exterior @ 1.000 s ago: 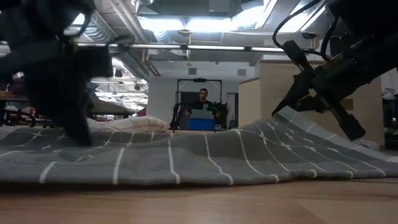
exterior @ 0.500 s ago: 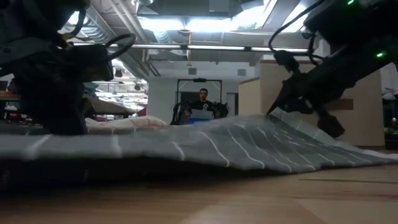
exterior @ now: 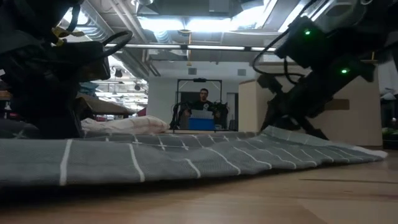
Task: Fold towel
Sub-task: Fold the gray white kitchen towel
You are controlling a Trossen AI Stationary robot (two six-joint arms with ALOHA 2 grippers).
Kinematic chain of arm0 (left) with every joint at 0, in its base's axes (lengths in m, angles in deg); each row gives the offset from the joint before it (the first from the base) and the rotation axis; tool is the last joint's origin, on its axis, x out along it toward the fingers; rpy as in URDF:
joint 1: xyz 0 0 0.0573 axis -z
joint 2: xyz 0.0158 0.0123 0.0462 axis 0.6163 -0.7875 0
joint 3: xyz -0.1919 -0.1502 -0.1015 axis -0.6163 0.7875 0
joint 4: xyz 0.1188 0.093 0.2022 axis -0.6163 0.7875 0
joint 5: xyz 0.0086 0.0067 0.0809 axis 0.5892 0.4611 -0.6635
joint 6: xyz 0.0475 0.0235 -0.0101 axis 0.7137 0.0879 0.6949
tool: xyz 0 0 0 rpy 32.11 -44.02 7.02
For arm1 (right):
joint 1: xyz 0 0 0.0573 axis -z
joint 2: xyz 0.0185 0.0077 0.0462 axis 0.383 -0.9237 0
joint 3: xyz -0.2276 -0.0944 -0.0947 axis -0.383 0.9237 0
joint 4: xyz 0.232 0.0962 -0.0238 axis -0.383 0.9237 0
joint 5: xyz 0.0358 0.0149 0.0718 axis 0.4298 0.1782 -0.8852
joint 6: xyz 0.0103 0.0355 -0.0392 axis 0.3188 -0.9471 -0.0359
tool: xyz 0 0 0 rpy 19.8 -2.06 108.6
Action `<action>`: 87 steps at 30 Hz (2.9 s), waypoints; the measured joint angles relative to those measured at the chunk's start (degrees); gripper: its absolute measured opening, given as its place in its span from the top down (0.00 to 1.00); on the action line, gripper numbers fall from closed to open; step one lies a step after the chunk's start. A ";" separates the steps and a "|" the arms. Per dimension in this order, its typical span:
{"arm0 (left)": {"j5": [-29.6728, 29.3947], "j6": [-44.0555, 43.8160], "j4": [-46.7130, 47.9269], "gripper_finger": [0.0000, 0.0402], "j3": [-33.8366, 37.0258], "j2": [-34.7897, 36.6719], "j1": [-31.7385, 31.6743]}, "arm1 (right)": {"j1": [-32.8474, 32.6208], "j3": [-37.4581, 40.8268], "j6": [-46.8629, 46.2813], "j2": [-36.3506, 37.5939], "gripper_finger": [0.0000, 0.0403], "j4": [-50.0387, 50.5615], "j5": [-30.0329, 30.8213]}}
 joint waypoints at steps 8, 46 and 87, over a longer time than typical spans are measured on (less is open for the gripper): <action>-0.11 -1.29 -0.06 1.00 0.03 0.00 1.16 | 0.45 -6.31 1.46 -3.80 0.96 -2.41 5.37; -0.16 -4.24 0.64 1.00 0.07 1.20 3.87 | 10.87 -11.90 19.89 -10.06 0.60 -6.46 -13.48; -1.30 -12.69 -4.12 0.99 0.14 1.99 8.18 | -5.86 -11.97 72.07 -0.41 0.60 4.93 -39.07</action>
